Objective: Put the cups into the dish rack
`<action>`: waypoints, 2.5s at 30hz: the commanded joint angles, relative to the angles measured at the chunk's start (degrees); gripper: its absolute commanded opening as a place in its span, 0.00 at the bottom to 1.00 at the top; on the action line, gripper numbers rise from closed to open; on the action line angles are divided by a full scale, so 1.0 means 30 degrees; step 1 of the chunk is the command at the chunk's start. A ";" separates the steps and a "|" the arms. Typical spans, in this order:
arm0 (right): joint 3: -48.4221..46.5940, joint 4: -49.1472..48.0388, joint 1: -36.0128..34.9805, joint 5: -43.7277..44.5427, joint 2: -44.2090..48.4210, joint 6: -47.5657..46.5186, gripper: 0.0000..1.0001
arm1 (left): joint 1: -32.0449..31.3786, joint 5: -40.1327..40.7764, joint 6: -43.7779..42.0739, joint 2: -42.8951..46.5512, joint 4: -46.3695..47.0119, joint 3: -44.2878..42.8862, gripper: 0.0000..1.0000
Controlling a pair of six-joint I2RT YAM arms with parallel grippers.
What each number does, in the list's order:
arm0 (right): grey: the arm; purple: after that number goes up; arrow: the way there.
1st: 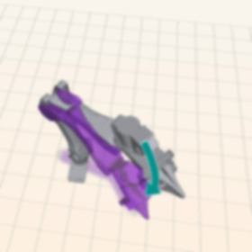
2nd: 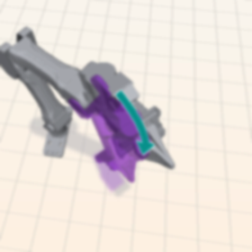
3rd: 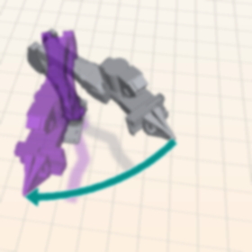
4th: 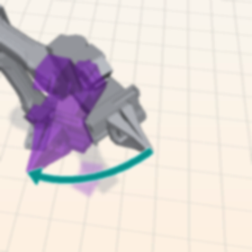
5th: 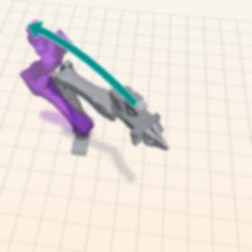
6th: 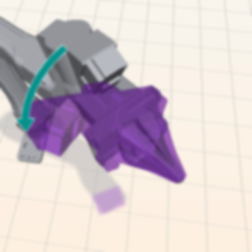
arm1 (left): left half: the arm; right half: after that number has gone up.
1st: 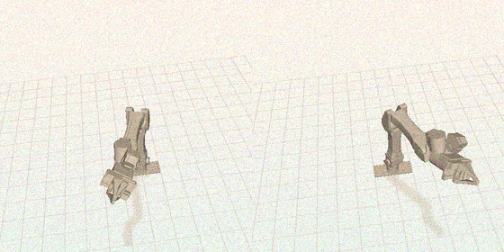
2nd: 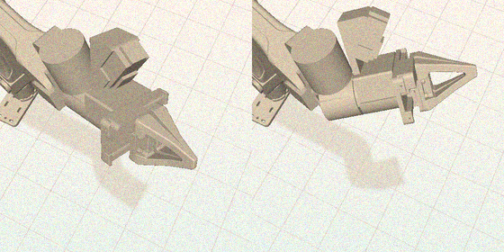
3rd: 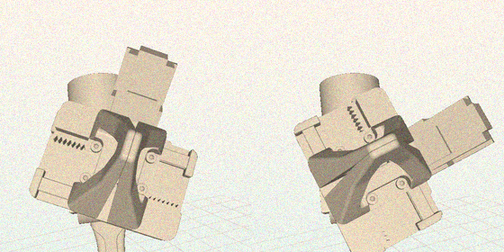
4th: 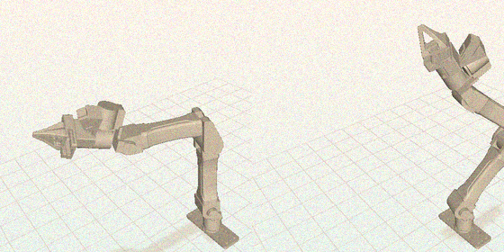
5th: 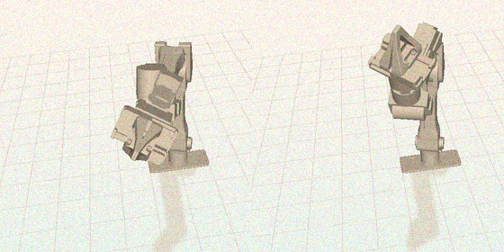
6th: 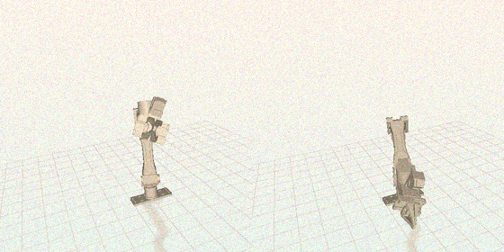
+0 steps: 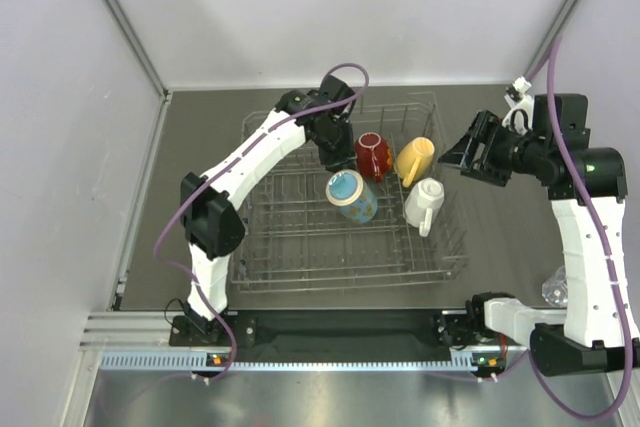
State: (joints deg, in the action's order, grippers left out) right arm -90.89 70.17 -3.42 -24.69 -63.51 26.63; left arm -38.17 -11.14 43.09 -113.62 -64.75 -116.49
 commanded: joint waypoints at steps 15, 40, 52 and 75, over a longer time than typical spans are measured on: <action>-0.0962 0.0720 0.0495 0.0377 -0.0219 -0.1231 0.66 | -0.0459 -0.1504 0.0490 -0.1500 0.0840 0.0302 0.00; -0.0845 0.0838 0.0467 0.0349 -0.0071 -0.1407 0.65 | -0.0430 -0.0624 0.0548 -0.0799 0.1515 0.1036 0.59; -0.1166 0.0749 0.0496 0.0903 -0.0686 -0.0998 0.65 | -0.0430 0.0635 -0.0329 0.4263 0.3383 0.1765 0.64; -0.2818 0.2601 0.7111 1.2536 -0.1599 0.1143 0.63 | -0.0254 -0.3060 -0.9086 1.1973 0.5853 0.7824 0.68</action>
State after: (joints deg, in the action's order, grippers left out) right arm -104.66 75.92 13.61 7.79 -70.19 30.20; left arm -39.20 -19.92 24.18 -82.35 -45.50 -96.49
